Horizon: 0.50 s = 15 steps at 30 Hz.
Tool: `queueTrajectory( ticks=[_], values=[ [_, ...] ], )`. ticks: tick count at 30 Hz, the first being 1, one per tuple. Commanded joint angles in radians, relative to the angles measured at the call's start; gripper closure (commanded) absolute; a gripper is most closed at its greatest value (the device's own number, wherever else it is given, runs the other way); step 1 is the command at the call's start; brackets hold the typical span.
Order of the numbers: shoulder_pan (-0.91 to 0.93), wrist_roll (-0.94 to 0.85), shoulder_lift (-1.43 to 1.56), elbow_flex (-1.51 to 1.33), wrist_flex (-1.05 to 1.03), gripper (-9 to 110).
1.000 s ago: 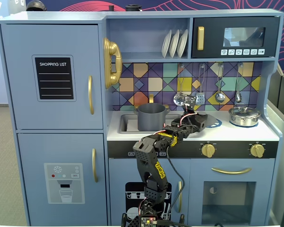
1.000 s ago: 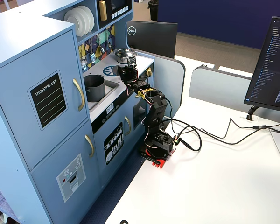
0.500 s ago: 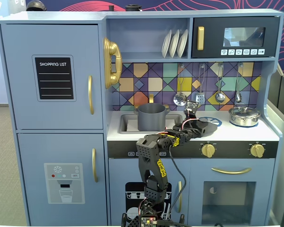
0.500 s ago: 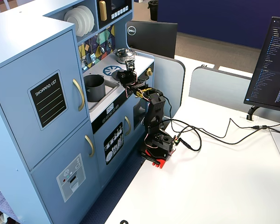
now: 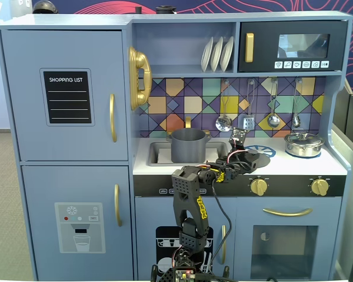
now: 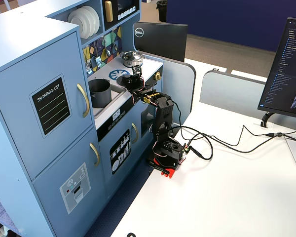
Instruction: Take off the lid from the gray recipient and place it on the counter
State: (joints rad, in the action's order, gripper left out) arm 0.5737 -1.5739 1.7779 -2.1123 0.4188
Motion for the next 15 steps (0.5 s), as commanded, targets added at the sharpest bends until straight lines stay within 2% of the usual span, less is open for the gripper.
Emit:
queueTrajectory(
  ticks=[1, 5, 15],
  values=[
    [0.02, -0.006, 0.026, 0.002, 0.032, 77],
    [0.029, -0.018, 0.032, -0.003, 0.031, 73],
    [0.051, -0.005, 0.054, -0.005, 0.031, 73]
  ],
)
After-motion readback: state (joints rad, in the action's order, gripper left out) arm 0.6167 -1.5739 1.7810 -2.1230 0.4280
